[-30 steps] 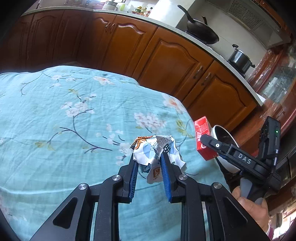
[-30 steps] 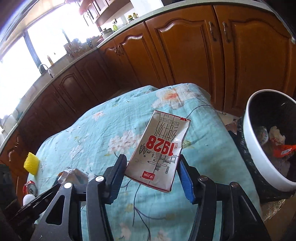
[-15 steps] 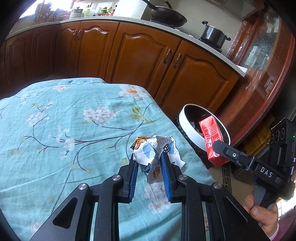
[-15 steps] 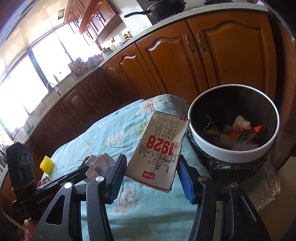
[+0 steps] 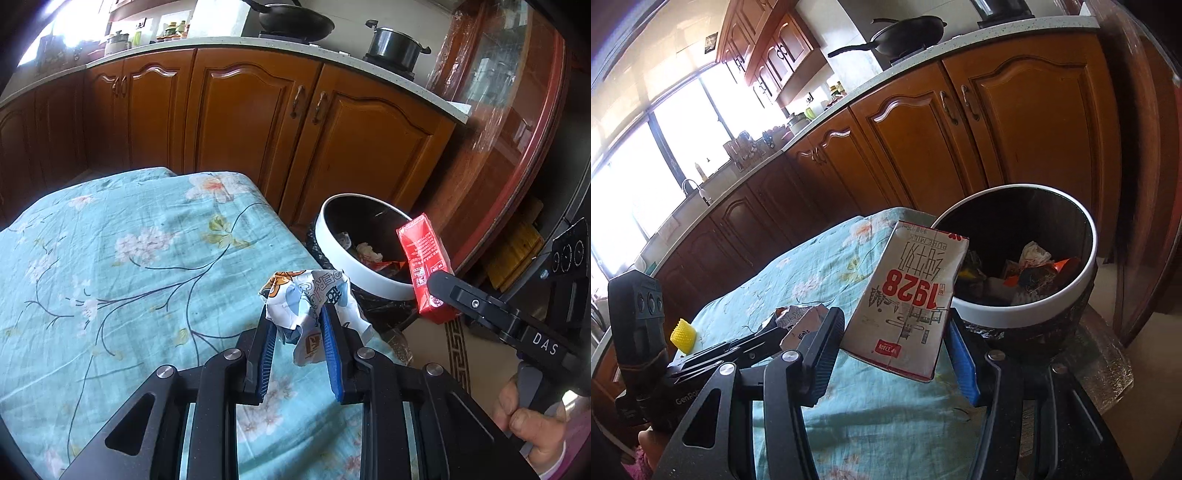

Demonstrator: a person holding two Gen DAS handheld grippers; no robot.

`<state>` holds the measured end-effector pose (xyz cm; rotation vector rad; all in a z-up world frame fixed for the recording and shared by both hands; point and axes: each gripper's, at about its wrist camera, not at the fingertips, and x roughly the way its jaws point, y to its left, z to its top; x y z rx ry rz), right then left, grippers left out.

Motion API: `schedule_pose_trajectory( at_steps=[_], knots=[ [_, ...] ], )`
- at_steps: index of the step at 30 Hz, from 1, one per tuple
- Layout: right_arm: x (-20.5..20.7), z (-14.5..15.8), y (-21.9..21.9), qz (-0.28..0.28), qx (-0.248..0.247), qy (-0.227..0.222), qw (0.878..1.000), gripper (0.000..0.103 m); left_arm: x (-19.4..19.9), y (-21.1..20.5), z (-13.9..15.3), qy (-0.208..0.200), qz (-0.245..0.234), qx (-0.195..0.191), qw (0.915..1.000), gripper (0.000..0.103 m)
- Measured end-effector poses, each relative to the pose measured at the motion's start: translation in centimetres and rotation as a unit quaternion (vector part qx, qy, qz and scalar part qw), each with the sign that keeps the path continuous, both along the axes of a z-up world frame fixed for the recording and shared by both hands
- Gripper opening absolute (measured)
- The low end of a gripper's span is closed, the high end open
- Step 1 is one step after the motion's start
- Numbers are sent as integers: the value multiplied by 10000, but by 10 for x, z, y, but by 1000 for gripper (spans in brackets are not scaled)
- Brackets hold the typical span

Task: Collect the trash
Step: 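Carry the foil wrapper and red-and-white carton with both grippers over the bin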

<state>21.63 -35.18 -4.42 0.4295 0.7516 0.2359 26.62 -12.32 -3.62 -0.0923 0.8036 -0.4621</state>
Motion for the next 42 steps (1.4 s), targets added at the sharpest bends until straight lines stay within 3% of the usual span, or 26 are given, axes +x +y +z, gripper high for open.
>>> schedule_pose_trajectory(
  at_steps=[20, 42],
  knots=[
    [7, -1, -47, -378, -62, -28, 9993, 55, 25, -61, 2, -101, -399, 206, 9989, 24],
    [27, -5, -61, -404, -155, 74, 9990, 55, 59, -87, 0, -89, -398, 258, 9988, 24]
  ],
)
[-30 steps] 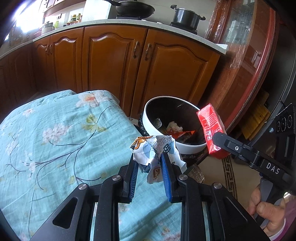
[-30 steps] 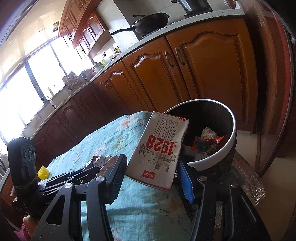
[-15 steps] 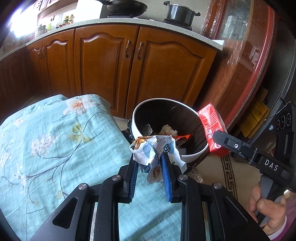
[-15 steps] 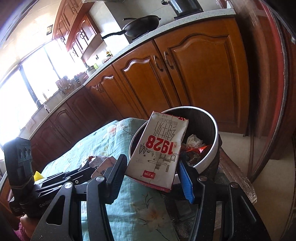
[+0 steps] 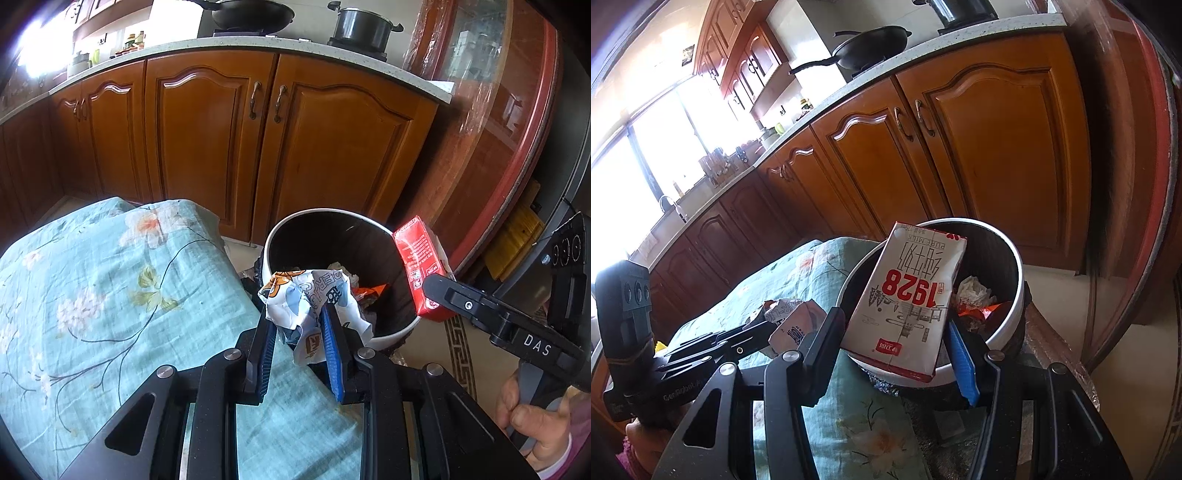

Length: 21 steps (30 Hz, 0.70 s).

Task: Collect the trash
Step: 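Carry the foil wrapper and red-and-white carton with both grippers over the bin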

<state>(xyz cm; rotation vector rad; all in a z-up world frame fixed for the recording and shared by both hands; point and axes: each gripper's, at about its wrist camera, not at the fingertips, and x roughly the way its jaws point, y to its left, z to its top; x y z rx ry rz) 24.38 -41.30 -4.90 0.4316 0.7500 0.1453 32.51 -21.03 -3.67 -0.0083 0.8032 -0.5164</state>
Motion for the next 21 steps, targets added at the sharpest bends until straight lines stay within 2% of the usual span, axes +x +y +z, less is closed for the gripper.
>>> schedule_pose_trajectory(
  at_steps=[12, 21],
  knots=[
    [21, 3, -9, 22, -134, 55, 9999, 55, 28, -24, 5, -64, -91, 51, 9999, 24],
    [32, 1, -14, 64, -270, 162, 9995, 55, 44, -39, -2, -14, -141, 155, 9998, 24]
  ],
)
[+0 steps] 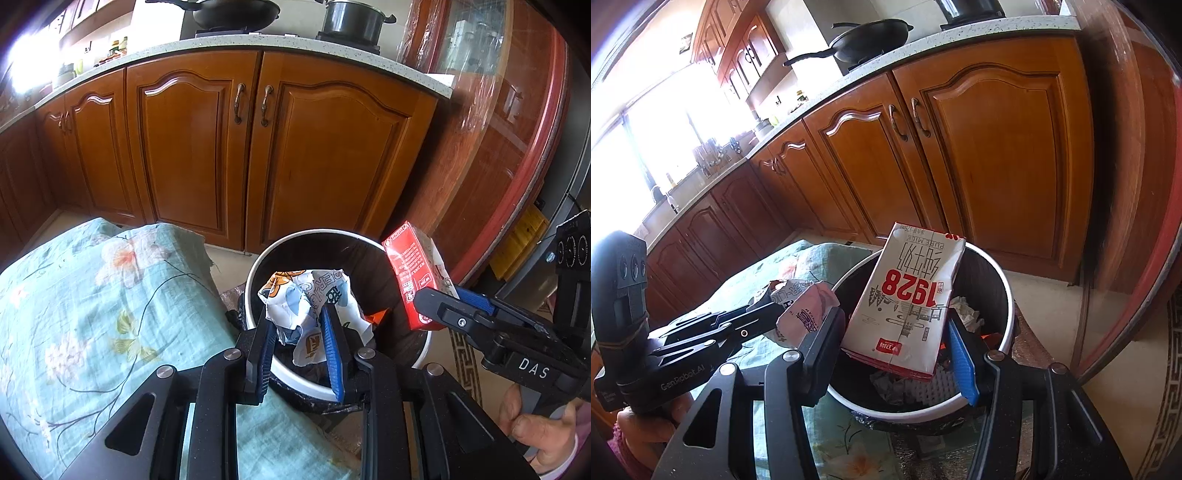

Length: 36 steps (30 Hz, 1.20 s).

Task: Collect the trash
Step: 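Carry the foil wrapper and red-and-white carton with both grippers over the bin, then open both grippers to drop the wrapper and carton into the bin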

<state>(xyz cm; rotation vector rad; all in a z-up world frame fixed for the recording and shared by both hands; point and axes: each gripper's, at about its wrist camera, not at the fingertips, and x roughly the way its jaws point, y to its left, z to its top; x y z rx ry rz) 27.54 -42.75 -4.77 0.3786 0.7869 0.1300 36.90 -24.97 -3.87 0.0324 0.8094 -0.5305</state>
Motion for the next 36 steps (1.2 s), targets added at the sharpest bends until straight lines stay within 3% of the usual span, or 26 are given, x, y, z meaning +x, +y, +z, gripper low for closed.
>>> schedule_pose_trajectory(
  at_steps=[32, 36],
  knots=[
    [31, -19, -5, 227, -337, 573, 9975, 51, 32, -49, -10, 194, -97, 391, 9990, 25],
    [33, -22, -3, 265, -438, 611, 9968, 51, 36, -52, -12, 258, -95, 405, 9988, 29]
  ],
)
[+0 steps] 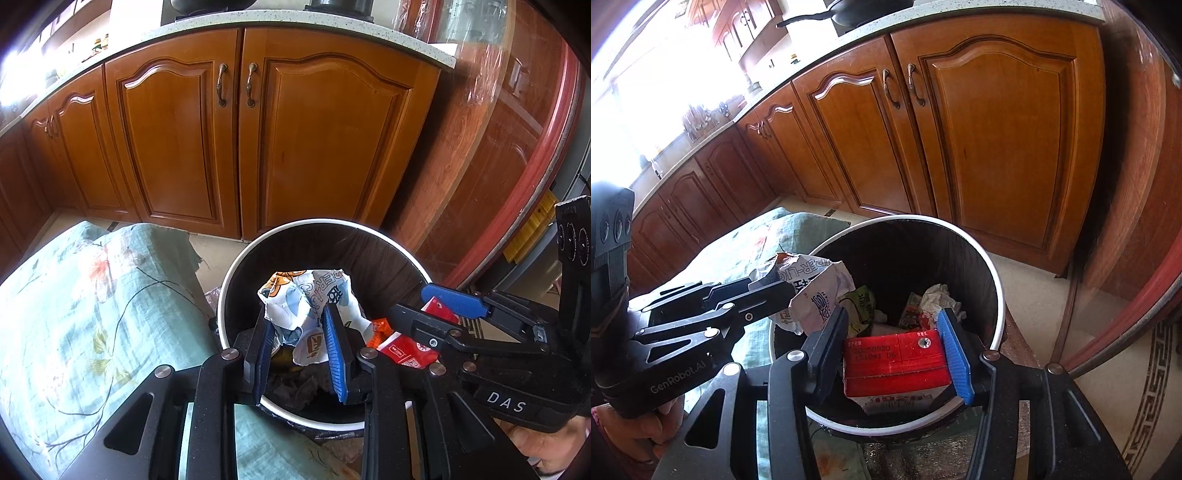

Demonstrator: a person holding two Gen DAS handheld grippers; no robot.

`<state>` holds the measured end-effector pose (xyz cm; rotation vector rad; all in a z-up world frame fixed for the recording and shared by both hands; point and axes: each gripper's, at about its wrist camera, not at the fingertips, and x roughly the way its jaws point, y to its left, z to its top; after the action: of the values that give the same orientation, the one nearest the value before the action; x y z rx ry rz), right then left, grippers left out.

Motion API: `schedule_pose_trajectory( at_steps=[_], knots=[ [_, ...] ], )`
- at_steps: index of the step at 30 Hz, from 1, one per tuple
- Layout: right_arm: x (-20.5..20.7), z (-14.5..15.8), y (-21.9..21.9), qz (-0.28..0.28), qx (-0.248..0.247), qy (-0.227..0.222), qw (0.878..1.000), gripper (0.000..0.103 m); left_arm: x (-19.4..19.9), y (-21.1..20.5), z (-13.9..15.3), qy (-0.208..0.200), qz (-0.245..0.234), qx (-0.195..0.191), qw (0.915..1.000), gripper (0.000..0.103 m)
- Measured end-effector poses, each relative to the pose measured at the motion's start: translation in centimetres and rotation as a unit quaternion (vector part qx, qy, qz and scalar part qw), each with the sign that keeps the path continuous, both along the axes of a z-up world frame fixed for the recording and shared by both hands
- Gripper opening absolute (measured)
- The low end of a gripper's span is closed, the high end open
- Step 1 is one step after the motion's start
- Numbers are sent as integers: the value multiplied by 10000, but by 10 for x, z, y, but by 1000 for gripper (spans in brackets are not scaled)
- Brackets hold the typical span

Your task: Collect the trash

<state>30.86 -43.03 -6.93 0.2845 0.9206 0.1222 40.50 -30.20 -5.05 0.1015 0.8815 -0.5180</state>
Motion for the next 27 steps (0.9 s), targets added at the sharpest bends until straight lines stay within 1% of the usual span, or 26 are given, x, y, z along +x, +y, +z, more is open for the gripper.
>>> schedule_pose_trajectory(
  at_steps=[1, 2, 3, 4, 9, 13, 15, 18, 20, 23, 24, 26, 27],
  knots=[
    [1, 0, 0, -8, -6, 14, 10000, 51, 1, -1, 0, 31, -10, -3, 10000, 30],
    [1, 0, -1, -21, -4, 17, 10000, 52, 1, -1, 0, 23, 11, 14, 10000, 34],
    [0, 0, -4, -72, 20, 4, 10000, 52, 1, -1, 1, 12, 41, 39, 10000, 41],
    [-1, 1, -6, -141, 46, -13, 9999, 52, 1, 0, 1, 1, 53, 31, 10000, 43],
    [-6, 8, -16, -404, 121, -134, 9990, 55, -4, 9, 5, -27, 128, -65, 9999, 49],
    [-13, 15, -17, -487, 180, -245, 9984, 57, -14, 23, 7, -63, 198, -132, 9997, 52],
    [-18, 19, -15, -493, 245, -311, 9980, 60, -20, 34, 6, -39, 255, -210, 9994, 55],
    [-28, 24, -9, -510, 293, -430, 9973, 70, -33, 53, 5, 5, 391, -357, 9986, 56],
    [-37, 27, -3, -519, 328, -512, 9968, 81, -45, 67, 6, 3, 482, -483, 9977, 57],
    [-50, 30, 8, -515, 409, -622, 9959, 90, -65, 92, 7, -61, 660, -672, 9955, 64],
    [-55, 30, 13, -513, 428, -642, 9957, 92, -72, 101, 7, -89, 727, -739, 9946, 67],
    [-66, 32, 22, -513, 502, -684, 9951, 98, -87, 120, 8, -146, 873, -852, 9924, 69],
    [-71, 32, 27, -510, 548, -701, 9947, 98, -95, 130, 8, -180, 956, -926, 9909, 72]
  ],
)
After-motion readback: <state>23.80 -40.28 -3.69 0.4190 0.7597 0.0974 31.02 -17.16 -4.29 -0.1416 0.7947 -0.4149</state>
